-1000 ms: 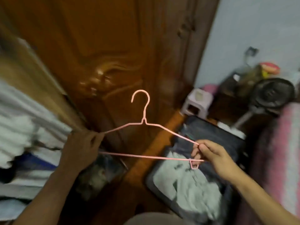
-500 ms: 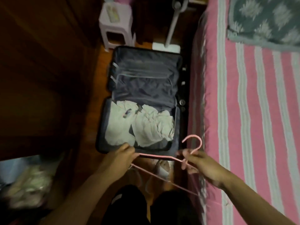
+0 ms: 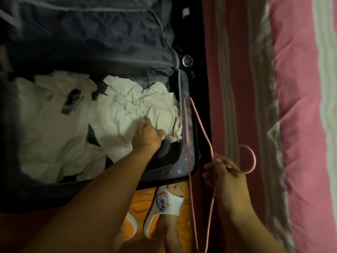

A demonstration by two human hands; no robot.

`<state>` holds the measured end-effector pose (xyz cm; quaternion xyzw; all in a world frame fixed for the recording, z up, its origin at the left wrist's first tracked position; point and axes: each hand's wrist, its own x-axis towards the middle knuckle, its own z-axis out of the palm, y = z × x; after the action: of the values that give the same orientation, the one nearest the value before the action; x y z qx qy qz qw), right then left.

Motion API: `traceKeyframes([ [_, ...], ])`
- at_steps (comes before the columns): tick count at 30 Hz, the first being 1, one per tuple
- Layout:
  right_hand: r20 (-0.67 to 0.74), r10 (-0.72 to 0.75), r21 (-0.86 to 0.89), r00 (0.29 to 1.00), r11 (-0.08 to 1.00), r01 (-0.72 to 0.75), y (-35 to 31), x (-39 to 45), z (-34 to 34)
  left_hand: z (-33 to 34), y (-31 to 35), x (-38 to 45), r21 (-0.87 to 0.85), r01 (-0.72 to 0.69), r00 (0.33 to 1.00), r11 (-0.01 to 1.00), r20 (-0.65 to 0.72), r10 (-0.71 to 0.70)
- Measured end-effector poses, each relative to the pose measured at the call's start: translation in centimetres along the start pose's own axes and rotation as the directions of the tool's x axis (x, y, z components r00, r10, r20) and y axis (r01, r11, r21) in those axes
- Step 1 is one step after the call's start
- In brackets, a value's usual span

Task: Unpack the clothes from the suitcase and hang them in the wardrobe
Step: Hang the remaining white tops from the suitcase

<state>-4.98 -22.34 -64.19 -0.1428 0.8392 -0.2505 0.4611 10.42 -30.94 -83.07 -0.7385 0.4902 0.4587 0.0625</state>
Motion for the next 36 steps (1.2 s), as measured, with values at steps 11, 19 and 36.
traceKeyframes([
  [11, -0.097, 0.070, -0.028, 0.993, 0.997, -0.073, 0.1, -7.5, -3.2, -7.8, -4.8, -10.1, -0.320, -0.163, 0.982, 0.933, -0.141, 0.123],
  [19, 0.061, -0.037, -0.178, 0.997, 0.983, 0.047, -6.9, -11.0, -2.8, -18.3, -7.1, -18.2, -0.210, 0.066, 0.992, 0.975, 0.121, -0.041],
  [36, 0.062, -0.167, 0.007, 0.984, 0.986, 0.167, 0.0, 8.3, 2.6, -2.7, 0.8, 13.0, 0.140, -0.234, 0.964, 0.962, -0.092, 0.248],
])
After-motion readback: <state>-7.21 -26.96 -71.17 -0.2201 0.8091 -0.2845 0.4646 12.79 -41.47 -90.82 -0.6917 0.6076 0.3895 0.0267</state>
